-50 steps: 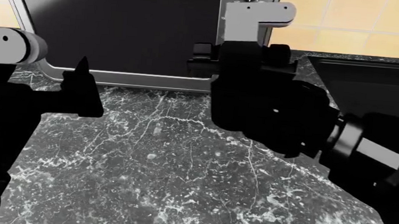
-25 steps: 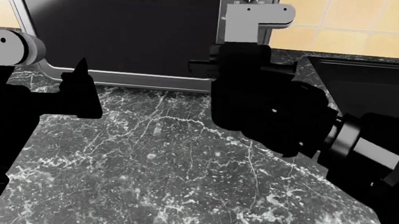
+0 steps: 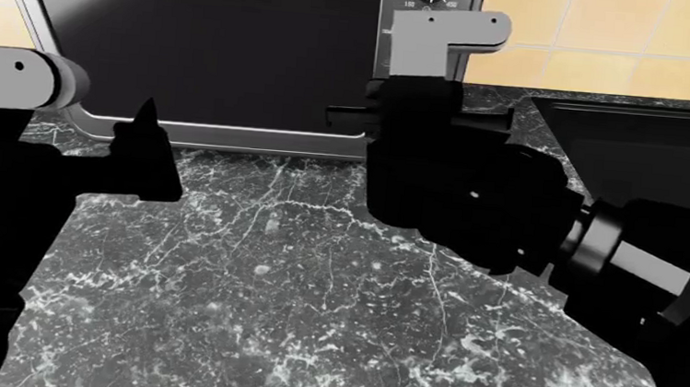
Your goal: Turn on the toaster oven by setting the timer.
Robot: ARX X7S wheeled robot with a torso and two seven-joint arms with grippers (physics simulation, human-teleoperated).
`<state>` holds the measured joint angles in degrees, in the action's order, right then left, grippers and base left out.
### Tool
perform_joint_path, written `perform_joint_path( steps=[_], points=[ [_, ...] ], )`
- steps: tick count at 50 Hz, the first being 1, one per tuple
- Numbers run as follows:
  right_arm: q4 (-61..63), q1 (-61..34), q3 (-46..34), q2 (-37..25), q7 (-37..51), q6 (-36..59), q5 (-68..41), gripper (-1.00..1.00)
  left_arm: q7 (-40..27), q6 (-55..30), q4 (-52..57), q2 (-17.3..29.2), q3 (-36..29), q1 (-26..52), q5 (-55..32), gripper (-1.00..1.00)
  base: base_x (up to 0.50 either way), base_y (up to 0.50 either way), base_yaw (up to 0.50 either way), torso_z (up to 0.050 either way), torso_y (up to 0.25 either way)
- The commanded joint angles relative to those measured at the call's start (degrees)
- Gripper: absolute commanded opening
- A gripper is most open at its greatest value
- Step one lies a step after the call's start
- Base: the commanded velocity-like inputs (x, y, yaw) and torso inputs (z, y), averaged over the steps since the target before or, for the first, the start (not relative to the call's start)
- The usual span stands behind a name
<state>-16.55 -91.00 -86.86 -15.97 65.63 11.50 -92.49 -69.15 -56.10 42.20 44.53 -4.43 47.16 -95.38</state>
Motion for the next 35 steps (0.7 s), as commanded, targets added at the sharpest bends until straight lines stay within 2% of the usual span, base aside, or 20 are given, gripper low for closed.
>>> perform_joint_path(
  steps=[1, 24, 35],
  points=[
    [-0.22, -0.40, 0.52, -0.31, -1.11, -0.52, 1.46, -1.00, 0.19, 0.15, -0.22, -0.03, -0.43, 0.19, 0.34, 1.00, 0.00, 0.00, 0.00, 0.000, 0.000],
    [-1.47, 2.08, 7.21, -1.13, -3.88, -5.54, -3.90, -1.00, -0.18, 0.83, 0.11, 0.64, -0.54, 0.03, -0.34, 1.00, 0.00, 0.00, 0.00, 0.000, 0.000],
    [-1.35, 2.78, 8.60, -1.33, -4.88, -6.87, -4.56, -1.00, -1.03, 2.26, 2.88, 2.63, 1.60, -2.96, -2.32, 1.00, 0.00, 0.00, 0.00, 0.000, 0.000]
  ],
)
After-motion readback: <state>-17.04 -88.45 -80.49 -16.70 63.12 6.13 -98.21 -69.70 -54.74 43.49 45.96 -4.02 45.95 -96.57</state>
